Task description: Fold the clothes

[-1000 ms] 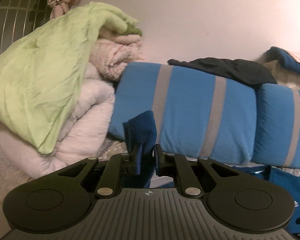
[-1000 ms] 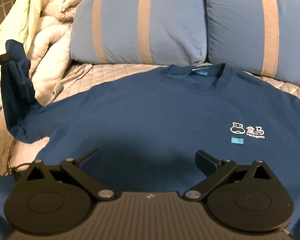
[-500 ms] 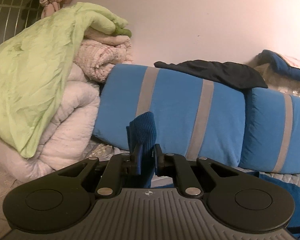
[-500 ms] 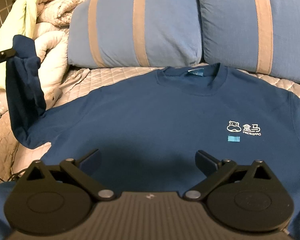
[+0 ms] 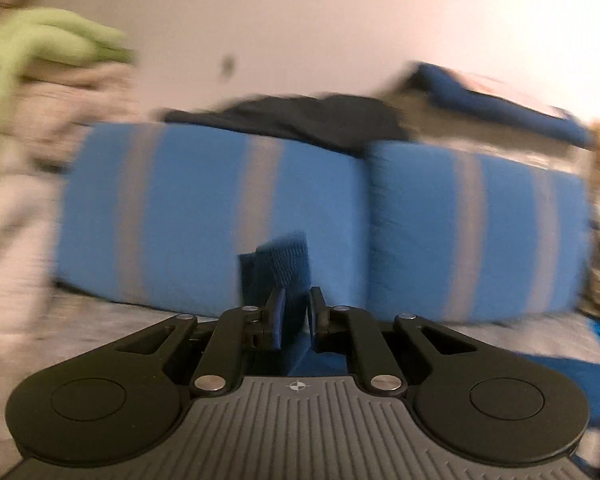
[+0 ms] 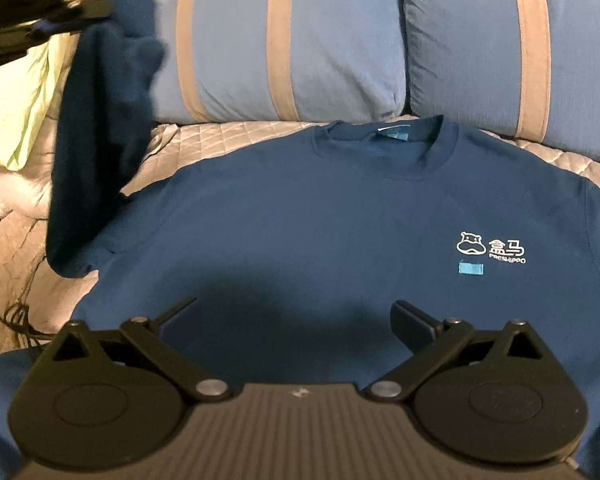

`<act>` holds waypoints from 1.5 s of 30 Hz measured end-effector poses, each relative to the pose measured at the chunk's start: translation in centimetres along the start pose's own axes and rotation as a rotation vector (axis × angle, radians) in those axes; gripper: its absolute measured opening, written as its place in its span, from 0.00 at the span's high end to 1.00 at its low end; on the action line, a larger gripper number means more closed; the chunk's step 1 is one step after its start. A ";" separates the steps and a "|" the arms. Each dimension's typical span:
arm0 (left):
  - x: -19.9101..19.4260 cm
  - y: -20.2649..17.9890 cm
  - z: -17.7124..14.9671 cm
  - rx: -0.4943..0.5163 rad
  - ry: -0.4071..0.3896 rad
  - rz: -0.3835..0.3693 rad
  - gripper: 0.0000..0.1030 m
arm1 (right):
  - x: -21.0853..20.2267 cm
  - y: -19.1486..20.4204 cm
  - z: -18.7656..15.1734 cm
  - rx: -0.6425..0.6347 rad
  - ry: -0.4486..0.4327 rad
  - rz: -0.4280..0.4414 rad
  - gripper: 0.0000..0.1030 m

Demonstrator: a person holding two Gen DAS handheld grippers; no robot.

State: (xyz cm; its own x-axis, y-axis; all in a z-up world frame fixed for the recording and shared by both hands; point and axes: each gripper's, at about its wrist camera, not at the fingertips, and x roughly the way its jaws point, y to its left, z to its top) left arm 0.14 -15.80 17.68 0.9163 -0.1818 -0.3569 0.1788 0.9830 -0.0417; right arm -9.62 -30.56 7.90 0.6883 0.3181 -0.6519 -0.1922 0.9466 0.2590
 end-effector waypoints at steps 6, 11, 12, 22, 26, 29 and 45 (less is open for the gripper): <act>0.4 -1.4 0.0 -0.024 0.050 -0.126 0.31 | -0.6 -0.4 0.1 0.038 -0.005 -0.002 0.00; 0.1 0.0 0.0 -0.015 0.053 -0.071 0.30 | -1.0 0.0 -0.1 0.011 -0.011 0.004 0.00; 0.2 0.3 -0.2 -0.011 0.062 -0.055 0.30 | -1.0 0.1 -0.2 0.002 -0.013 0.005 0.00; -2.7 6.1 -3.5 0.047 0.087 0.069 0.30 | -0.7 0.9 -0.4 -0.071 -0.030 -0.036 0.00; -4.1 7.1 -5.5 0.186 0.077 0.060 0.30 | -0.7 1.4 -0.6 -0.115 -0.053 -0.073 0.00; -3.3 6.5 -7.3 0.304 0.153 -0.014 0.30 | -0.7 1.3 -0.6 -0.116 -0.066 -0.097 0.00; 4.4 1.1 -14.7 0.662 0.403 -0.172 0.89 | 0.9 2.3 -1.3 -0.234 -0.035 -0.120 0.00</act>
State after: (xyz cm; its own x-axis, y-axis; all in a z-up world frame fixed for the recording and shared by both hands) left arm -0.86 -15.12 2.33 0.6788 -0.1825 -0.7113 0.5981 0.6995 0.3912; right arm -10.35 -28.06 7.04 0.7387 0.2048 -0.6422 -0.2616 0.9652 0.0069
